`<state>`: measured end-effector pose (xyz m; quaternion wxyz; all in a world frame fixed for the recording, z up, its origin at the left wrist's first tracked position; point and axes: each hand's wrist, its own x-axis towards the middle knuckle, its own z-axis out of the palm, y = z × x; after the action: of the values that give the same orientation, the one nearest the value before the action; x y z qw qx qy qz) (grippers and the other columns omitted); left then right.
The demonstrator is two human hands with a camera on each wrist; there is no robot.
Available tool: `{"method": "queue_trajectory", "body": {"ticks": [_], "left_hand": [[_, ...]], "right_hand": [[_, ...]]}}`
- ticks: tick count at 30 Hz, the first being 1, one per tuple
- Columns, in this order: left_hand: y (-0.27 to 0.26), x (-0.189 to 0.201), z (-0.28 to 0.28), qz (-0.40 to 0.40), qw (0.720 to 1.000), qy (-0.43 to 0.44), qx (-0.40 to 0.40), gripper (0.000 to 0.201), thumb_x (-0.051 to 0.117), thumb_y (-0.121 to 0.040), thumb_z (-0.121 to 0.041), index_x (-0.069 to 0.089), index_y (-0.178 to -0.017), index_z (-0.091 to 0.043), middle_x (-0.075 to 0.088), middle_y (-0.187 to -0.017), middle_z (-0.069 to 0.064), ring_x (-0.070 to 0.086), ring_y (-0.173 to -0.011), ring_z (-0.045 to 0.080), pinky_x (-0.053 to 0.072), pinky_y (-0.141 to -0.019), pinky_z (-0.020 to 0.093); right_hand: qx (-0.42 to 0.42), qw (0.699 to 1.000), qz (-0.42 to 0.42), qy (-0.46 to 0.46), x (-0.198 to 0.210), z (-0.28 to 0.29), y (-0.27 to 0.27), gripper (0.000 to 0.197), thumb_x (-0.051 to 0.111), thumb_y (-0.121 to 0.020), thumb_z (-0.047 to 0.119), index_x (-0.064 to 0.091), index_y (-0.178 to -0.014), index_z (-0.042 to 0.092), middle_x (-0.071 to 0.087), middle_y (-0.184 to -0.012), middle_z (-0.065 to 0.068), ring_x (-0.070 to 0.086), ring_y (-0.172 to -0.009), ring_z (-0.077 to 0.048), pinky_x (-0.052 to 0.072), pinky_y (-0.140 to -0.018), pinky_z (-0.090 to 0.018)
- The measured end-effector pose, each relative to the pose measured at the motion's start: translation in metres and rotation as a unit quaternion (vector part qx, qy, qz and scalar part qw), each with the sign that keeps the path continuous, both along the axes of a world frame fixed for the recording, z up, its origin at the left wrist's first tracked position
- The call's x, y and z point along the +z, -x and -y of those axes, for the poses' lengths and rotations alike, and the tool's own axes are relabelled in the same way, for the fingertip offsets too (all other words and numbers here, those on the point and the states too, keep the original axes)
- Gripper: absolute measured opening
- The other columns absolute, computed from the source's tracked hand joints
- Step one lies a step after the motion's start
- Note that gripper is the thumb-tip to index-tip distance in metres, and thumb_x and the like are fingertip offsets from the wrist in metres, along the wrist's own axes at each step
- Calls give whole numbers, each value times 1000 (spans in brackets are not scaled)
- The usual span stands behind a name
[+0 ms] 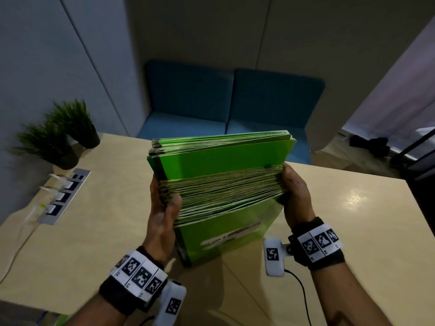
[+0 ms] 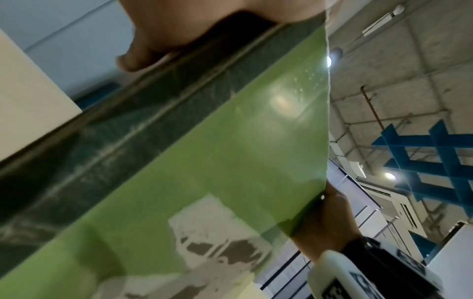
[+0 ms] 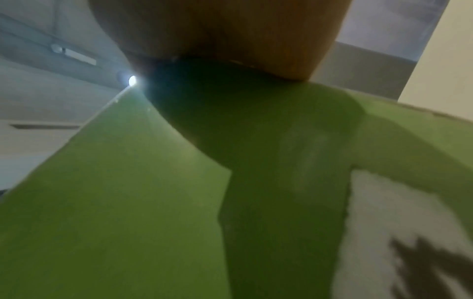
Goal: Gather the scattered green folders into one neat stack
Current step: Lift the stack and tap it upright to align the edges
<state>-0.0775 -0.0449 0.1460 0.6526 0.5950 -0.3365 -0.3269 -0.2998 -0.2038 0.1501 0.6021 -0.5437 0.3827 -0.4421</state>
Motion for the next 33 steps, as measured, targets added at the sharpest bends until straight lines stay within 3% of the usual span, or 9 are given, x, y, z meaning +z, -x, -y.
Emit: {"method": "queue_trajectory", "body": {"ticks": [3,6,11,15,18,23,27,30,33], "left_hand": [[0,9,5,-28,999,27,-8,104,63,-65,-77,28,-147,-22,60,-129,-3,59,-117,19,50,-94,44],[2,11,7,-49,997,51,6,96,59,-73,-73,25,-150,-27,50,-143,0,51,-129,25,42,-103,53],[4,11,8,15,998,57,32,98,52,-70,-81,23,-148,-30,42,-144,-23,42,-129,-10,38,-100,9],[2,13,10,33,996,68,44,80,56,-74,-75,32,-139,-36,52,-132,-28,49,-127,3,43,-102,26],[2,14,12,24,995,84,43,81,59,-76,-70,33,-140,-27,54,-129,-25,51,-124,7,45,-102,32],[-1,9,11,10,996,79,26,79,59,-81,-63,31,-146,-29,42,-148,9,41,-135,32,31,-107,64],[-2,12,9,27,999,38,20,90,55,-79,-69,22,-151,-28,37,-153,5,37,-139,27,30,-110,61],[-2,10,8,18,999,22,26,93,57,-76,-70,20,-152,-30,37,-153,2,37,-139,25,29,-111,59],[-3,11,11,-45,998,24,22,77,62,-81,-53,27,-148,-36,47,-146,2,46,-133,28,35,-107,61]], "right_hand": [[26,999,-2,-20,6,4,5,77,65,-66,77,67,-115,18,71,-108,-4,65,-101,-22,51,-84,-36],[23,998,-32,-51,21,9,0,91,51,-56,93,73,-103,18,73,-106,-15,67,-103,-35,54,-88,-45],[0,996,-76,-48,40,11,-15,89,36,-50,101,77,-92,34,76,-101,-9,71,-97,-29,54,-90,-54],[20,995,-54,-80,52,11,-17,108,38,-46,100,73,-107,18,74,-105,-15,71,-99,-32,54,-90,-49],[-17,994,-97,-53,68,15,-21,87,23,-59,93,78,-77,27,76,-87,-2,71,-88,-20,48,-92,-42],[-70,985,-149,-44,72,21,-32,65,44,-68,87,73,-69,29,72,-88,-1,66,-93,-23,47,-96,-54],[-73,989,-126,-4,63,23,-30,53,43,-81,71,73,-79,28,73,-93,-7,67,-97,-29,49,-95,-55],[8,999,-32,-34,62,24,-24,41,37,-97,51,68,-99,25,75,-94,0,71,-92,-19,59,-78,-36],[58,998,-23,-30,48,26,-17,52,42,-88,64,65,-110,23,75,-97,3,71,-90,-17,56,-68,-27]]}}
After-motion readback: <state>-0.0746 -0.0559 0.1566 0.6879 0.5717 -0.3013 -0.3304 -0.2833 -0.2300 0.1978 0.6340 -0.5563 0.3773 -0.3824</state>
